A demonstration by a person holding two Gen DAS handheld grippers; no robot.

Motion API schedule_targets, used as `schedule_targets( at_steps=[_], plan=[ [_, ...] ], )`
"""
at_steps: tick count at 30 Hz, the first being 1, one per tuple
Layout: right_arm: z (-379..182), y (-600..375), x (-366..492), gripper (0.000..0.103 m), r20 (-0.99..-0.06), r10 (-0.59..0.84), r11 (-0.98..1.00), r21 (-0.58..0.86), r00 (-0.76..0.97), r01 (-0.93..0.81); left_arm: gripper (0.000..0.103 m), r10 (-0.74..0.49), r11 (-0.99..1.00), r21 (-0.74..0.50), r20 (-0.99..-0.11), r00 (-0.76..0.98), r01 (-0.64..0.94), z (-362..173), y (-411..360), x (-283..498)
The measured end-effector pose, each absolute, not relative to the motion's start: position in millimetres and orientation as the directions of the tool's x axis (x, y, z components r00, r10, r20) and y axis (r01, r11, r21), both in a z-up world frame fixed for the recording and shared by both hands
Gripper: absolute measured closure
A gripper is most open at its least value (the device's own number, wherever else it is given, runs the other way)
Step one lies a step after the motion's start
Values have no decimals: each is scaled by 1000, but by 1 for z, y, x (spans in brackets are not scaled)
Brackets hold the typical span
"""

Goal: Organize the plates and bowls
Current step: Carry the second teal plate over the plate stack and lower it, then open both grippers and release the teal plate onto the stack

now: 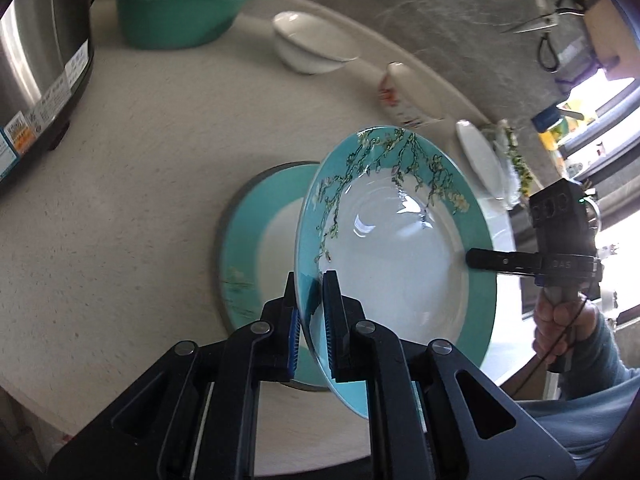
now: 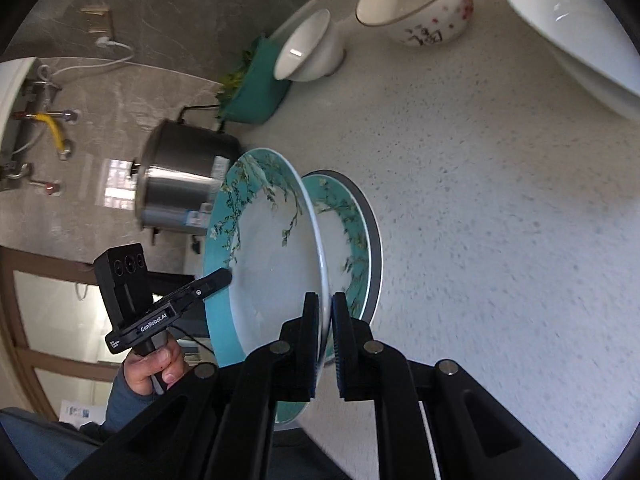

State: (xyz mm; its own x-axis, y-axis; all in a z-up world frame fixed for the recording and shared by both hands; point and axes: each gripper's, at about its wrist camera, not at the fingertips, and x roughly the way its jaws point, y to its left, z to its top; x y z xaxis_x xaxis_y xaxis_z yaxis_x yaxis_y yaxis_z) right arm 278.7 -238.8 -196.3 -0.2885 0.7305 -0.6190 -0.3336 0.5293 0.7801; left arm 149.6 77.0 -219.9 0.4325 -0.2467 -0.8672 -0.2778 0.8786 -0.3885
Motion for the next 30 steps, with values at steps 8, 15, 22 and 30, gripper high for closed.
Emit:
schedule_targets(
  at_steps=[8, 15, 22, 30],
  plan=[
    [-216, -214, 272, 92, -711, 660, 618, 697, -242, -364, 90, -234, 902, -349, -890, 391, -255, -259, 105, 158],
    [-217, -216, 271, 93, -736, 647, 648, 668, -198, -366, 89, -198, 931, -296, -901, 385, -214, -256, 103, 169],
    [-206, -202, 256, 92, -805, 578, 679, 565, -133, -469, 87, -134, 954, -225, -910, 391, -198, -244, 88, 160],
    [-197, -179, 234, 88, -881, 472, 692, 397, -38, -603, 81, -41, 974, -120, -928, 370, -192, -250, 81, 155]
  ],
)
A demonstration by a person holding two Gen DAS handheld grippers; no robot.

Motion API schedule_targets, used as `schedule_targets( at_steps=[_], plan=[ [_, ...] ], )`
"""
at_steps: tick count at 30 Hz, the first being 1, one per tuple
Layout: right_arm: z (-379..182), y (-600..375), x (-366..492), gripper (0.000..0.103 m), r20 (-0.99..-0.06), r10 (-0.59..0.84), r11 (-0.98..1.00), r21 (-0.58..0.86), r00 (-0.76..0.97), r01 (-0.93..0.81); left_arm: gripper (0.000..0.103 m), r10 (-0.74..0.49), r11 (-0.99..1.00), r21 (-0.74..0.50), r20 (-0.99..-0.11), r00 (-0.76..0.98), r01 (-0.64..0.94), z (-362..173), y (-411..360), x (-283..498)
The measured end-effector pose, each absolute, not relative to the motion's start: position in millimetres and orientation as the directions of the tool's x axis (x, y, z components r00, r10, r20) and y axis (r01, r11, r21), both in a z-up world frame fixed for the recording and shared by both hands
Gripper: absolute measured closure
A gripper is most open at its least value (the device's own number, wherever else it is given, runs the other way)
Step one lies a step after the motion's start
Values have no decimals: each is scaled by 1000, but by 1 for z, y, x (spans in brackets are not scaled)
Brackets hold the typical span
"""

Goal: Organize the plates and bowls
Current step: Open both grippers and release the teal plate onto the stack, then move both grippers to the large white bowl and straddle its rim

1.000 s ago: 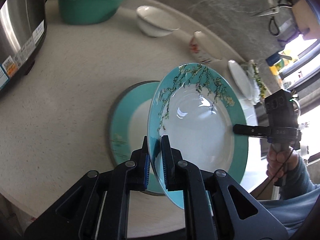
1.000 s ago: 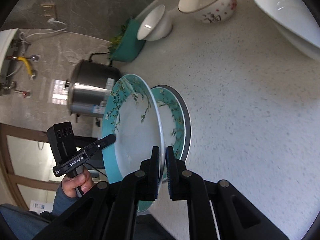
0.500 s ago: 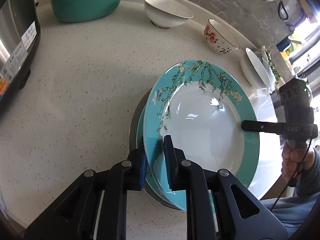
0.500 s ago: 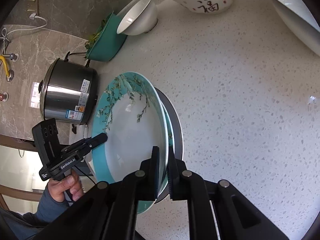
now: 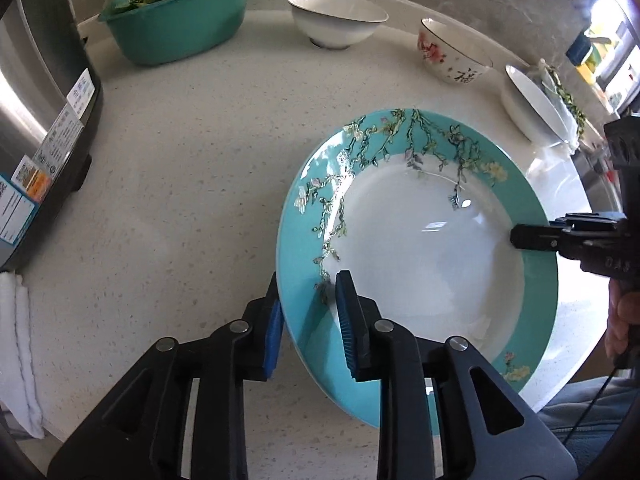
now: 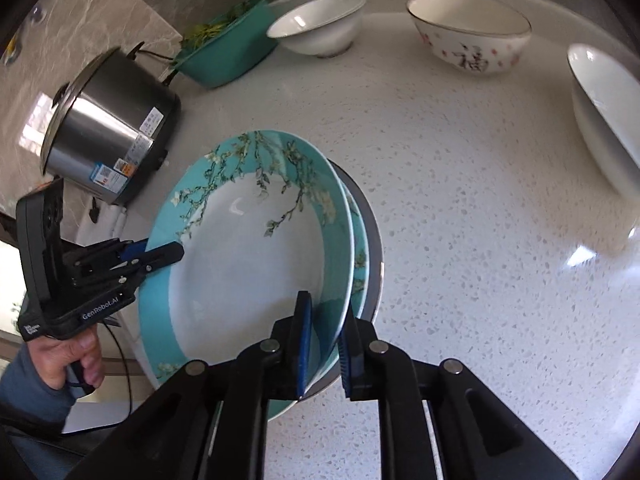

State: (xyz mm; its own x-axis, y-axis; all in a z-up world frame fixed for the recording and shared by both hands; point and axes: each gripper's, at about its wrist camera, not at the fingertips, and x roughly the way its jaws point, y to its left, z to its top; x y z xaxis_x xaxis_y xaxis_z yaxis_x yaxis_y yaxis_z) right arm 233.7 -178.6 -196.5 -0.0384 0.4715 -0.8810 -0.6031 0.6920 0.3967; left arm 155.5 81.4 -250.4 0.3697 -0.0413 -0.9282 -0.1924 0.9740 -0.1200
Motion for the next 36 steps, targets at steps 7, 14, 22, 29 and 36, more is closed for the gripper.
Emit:
schedule_targets(
  at_steps=[7, 14, 22, 29, 36],
  plan=[
    [-192, -175, 228, 85, -905, 424, 706, 308, 32, -638, 81, -40, 976, -116, -925, 377, -183, -250, 79, 153],
    [-188, -163, 216, 73, -928, 348, 707, 167, 132, -687, 79, -43, 977, -119, -922, 384, -176, -251, 75, 157],
    [-189, -166, 212, 57, -917, 367, 718, 175, 153, -674, 73, -61, 967, -153, -914, 401, -203, -250, 77, 157],
    [-187, -181, 216, 45, -900, 410, 734, 231, 146, -639, 34, -68, 953, -182, -907, 416, -242, -247, 85, 152],
    [-163, -250, 246, 18, -813, 560, 764, 432, 160, -480, 0, -107, 919, -274, -865, 491, -282, -202, 98, 156]
  ],
)
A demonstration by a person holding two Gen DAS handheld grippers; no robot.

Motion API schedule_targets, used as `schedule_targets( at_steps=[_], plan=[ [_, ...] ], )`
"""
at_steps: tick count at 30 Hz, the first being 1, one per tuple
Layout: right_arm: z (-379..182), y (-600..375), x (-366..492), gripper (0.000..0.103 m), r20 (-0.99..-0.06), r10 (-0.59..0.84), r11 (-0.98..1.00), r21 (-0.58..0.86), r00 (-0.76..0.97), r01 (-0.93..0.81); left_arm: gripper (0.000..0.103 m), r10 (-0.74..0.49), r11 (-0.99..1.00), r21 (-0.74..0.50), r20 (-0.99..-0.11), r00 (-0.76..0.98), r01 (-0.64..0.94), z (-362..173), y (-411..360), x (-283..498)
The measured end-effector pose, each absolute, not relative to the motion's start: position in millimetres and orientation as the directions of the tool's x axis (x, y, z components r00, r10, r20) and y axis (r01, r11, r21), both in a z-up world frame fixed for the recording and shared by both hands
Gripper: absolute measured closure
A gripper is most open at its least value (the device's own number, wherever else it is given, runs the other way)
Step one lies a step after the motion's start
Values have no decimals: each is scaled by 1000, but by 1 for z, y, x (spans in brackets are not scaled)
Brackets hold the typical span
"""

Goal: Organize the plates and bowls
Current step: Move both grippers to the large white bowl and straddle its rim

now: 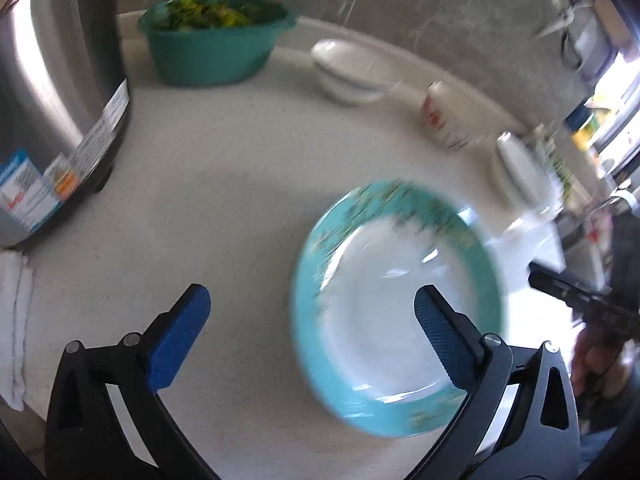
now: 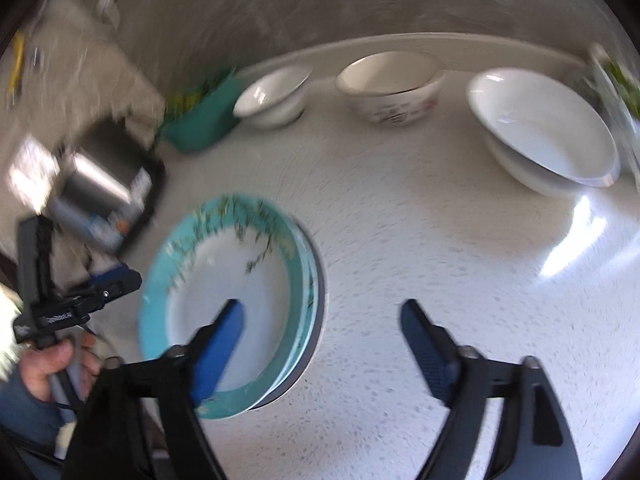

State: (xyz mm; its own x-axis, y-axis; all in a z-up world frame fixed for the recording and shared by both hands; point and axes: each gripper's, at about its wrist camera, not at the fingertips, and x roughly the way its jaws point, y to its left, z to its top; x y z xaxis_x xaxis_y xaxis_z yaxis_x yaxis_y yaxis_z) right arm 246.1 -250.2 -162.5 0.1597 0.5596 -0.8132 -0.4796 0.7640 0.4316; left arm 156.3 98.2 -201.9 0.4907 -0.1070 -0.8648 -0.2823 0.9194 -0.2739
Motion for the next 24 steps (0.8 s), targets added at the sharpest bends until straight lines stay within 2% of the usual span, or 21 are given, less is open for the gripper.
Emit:
schedule_targets(
  at_steps=[4, 8, 12, 19, 21, 24],
  plan=[
    [-149, -318, 284, 18, -747, 643, 754, 581, 167, -306, 0, -201, 929, -333, -820, 536, -160, -164, 66, 192],
    [-125, -384, 325, 18, -716, 645, 764, 601, 266, -235, 0, -324, 918, -397, -770, 549, -15, -134, 7, 239],
    [-113, -436, 371, 18, -699, 642, 766, 605, 316, -219, 0, -367, 903, -429, -783, 501, -8, -133, -41, 292],
    [-147, -458, 443, 23, -705, 670, 742, 640, 231, -199, 1, -264, 943, -321, -881, 392, -87, -184, -112, 394],
    [-162, -456, 459, 30, -718, 669, 743, 647, 190, -172, 1, -248, 950, -300, -895, 370, -88, -197, -122, 409],
    [-179, -449, 474, 35, -725, 675, 737, 658, 137, -154, 3, -213, 958, -264, -916, 341, -109, -220, -133, 430]
  ],
)
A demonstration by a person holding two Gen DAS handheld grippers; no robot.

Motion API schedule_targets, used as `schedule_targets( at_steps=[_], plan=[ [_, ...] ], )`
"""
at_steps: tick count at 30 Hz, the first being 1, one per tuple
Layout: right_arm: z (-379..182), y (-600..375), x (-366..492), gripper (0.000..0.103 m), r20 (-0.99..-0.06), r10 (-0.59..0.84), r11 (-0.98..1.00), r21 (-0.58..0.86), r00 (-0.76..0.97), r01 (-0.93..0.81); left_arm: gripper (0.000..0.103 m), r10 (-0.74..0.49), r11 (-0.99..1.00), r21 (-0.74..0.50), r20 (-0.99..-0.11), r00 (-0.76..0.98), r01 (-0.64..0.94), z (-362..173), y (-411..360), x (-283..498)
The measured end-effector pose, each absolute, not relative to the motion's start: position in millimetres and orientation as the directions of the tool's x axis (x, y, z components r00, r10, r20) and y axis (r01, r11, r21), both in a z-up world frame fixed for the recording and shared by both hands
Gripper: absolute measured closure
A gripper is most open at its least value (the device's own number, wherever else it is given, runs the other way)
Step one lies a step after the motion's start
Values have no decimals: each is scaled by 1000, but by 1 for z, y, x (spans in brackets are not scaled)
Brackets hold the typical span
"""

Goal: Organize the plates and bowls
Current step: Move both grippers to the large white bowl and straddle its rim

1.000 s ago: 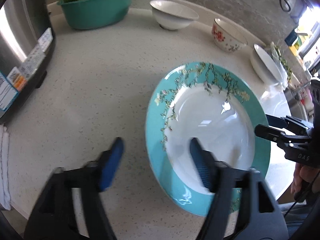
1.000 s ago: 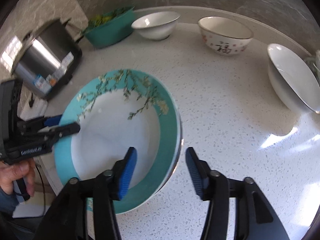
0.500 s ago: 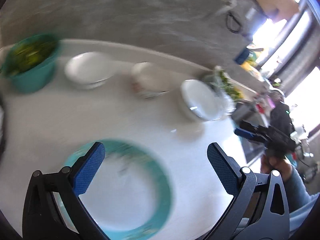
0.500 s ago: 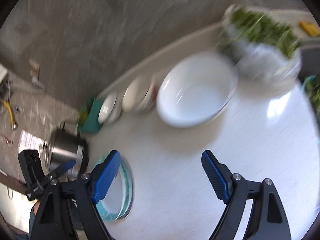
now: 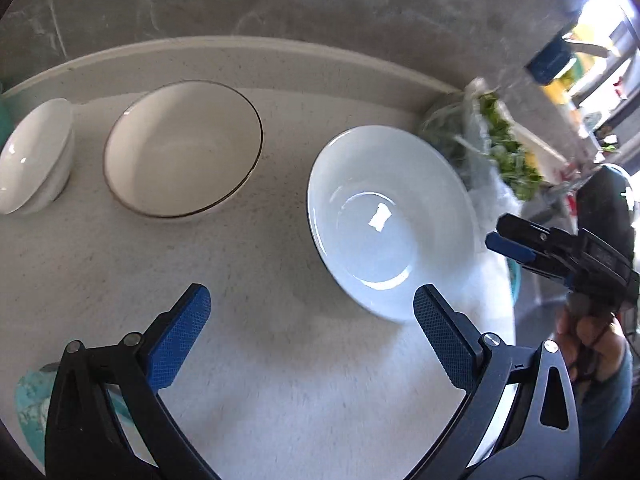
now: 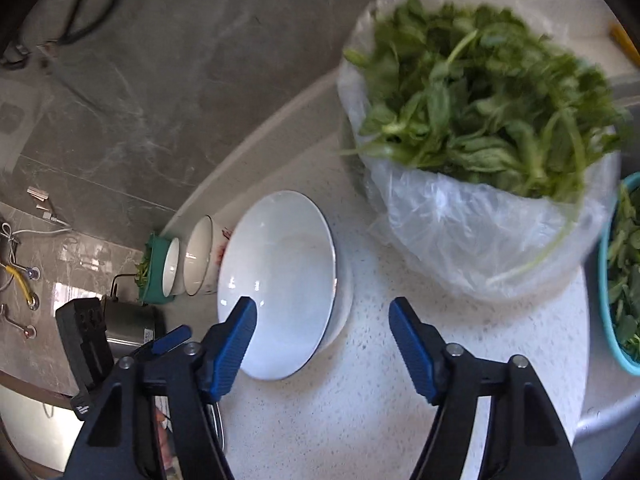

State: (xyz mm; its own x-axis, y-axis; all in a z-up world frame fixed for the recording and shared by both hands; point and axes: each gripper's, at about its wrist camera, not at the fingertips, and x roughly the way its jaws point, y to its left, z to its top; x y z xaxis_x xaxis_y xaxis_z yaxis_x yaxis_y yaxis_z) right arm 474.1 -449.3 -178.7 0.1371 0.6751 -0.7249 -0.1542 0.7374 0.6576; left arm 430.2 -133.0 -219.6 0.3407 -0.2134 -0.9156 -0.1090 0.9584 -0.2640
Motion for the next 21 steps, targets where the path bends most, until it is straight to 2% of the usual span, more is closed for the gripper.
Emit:
schedule_targets(
  at_steps=[3, 5, 7, 11, 15, 18, 21],
  plan=[
    [-187, -440, 483, 38, -730, 675, 736, 657, 109, -163, 11, -213, 954, -267, -921, 325, -133, -233, -134, 448],
    [-191, -434, 485, 39, -733, 673, 738, 655, 98, -163, 11, -209, 956, -261, -924, 321, -131, -240, -136, 457],
    [-193, -429, 487, 41, -729, 678, 733, 661, 93, -159, 24, -207, 957, -258, -928, 311, -130, -245, -139, 461],
    [-197, -422, 493, 42, -739, 669, 740, 654, 76, -156, 34, -218, 956, -264, -931, 293, -125, -256, -144, 470],
    [-202, -419, 498, 50, -756, 652, 754, 638, 59, -159, 52, -244, 950, -287, -930, 276, -127, -268, -147, 478],
    [-203, -415, 499, 55, -763, 645, 759, 630, 54, -164, 55, -258, 945, -300, -927, 273, -128, -276, -146, 483],
    [-205, -413, 501, 56, -770, 637, 766, 624, 48, -155, 63, -280, 935, -325, -922, 269, -139, -283, -140, 485]
  ],
)
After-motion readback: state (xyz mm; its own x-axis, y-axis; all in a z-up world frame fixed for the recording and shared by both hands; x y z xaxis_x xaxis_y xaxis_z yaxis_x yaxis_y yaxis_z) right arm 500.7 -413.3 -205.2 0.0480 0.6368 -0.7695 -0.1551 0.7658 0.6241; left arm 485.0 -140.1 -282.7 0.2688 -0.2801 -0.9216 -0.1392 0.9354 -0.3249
